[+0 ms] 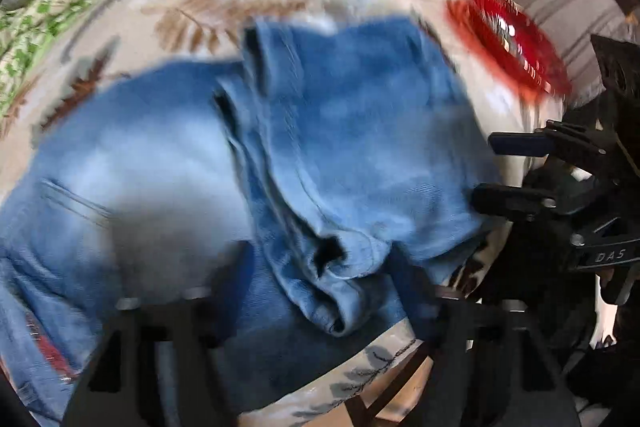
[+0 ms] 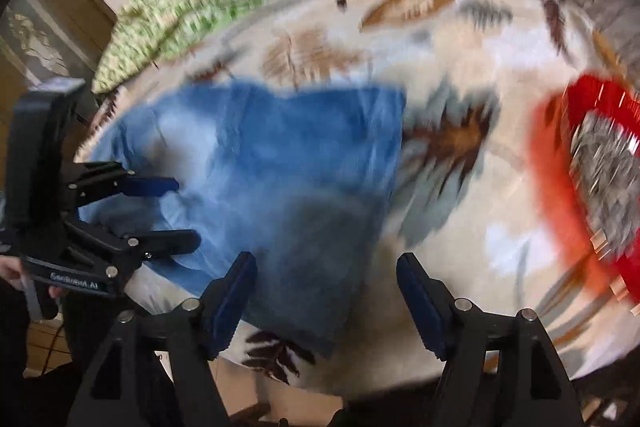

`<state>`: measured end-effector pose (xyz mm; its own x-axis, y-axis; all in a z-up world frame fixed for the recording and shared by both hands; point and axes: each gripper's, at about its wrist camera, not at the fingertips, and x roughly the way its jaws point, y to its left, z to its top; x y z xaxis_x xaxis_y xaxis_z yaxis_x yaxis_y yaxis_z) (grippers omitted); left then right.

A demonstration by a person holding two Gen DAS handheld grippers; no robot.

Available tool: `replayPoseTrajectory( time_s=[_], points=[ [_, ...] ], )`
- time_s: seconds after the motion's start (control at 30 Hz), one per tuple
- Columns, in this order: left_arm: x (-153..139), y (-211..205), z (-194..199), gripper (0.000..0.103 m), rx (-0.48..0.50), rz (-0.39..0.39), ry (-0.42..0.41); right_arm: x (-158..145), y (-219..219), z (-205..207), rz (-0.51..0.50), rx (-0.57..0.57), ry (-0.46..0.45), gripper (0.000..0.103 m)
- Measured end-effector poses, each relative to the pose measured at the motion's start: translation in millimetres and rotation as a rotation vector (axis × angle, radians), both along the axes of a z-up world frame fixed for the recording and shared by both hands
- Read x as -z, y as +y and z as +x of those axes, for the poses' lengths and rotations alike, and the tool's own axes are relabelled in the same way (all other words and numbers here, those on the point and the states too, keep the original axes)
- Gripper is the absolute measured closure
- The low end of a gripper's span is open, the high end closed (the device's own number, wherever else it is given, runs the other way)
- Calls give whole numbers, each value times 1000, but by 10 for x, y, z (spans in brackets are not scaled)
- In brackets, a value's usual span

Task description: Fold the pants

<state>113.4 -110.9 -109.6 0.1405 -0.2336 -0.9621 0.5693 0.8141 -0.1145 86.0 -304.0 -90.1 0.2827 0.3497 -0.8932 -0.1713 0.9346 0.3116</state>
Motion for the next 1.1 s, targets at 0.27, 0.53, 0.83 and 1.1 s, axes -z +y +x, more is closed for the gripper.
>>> replayPoseTrajectory(
  time_s=[0.27, 0.53, 0.83, 1.1],
  points=[
    [-20, 111, -164, 68, 49, -31, -19, 129, 154, -163, -79, -66, -21, 68],
    [16, 179, -290, 66, 24, -47, -59, 167, 186, -180, -86, -57, -34, 67],
    [-456, 358, -284, 22, -52, -103, -165, -123, 15, -245, -84, -49, -93, 46],
    [-415, 335, 458, 22, -242, -199, -94, -491, -59, 292, -64, -86, -185, 38]
  ],
)
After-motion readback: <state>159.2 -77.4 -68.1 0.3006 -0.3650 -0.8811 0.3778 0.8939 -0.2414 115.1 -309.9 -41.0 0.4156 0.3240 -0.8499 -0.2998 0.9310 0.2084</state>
